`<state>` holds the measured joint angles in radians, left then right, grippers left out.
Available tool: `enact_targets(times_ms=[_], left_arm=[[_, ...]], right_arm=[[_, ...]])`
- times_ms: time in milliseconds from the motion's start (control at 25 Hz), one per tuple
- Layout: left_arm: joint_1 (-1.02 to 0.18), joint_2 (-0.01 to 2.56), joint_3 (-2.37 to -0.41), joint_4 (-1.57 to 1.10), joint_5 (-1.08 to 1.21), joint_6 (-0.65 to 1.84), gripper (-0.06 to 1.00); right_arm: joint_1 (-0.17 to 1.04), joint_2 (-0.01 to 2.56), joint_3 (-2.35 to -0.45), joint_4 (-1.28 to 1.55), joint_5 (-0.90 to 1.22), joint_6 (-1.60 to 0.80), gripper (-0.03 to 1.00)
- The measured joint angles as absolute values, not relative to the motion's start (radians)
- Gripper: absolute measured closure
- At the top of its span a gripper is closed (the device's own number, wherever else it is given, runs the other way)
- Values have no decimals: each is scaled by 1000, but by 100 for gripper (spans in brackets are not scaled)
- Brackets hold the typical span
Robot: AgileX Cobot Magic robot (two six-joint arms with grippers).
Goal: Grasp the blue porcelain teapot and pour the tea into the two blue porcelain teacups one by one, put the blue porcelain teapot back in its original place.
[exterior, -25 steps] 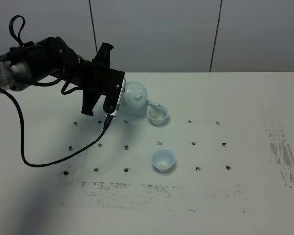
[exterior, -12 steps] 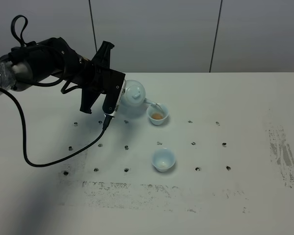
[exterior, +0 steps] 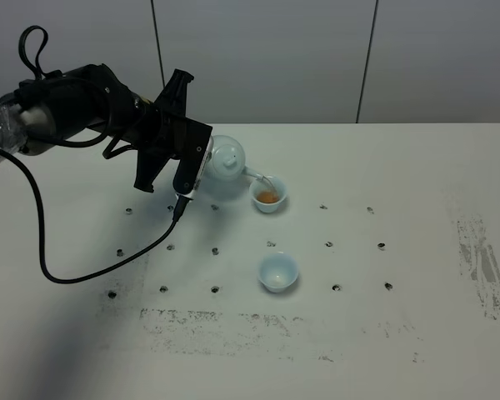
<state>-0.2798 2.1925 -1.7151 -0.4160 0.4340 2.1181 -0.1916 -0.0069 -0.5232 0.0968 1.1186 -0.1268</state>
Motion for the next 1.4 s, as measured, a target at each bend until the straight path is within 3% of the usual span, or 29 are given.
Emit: enact_targets(times_ms=[1400], left_arm=[[-288, 2176, -1716, -360, 461, 2119, 84]], right_arm=[[-192, -7, -523, 97, 1119, -128, 62]])
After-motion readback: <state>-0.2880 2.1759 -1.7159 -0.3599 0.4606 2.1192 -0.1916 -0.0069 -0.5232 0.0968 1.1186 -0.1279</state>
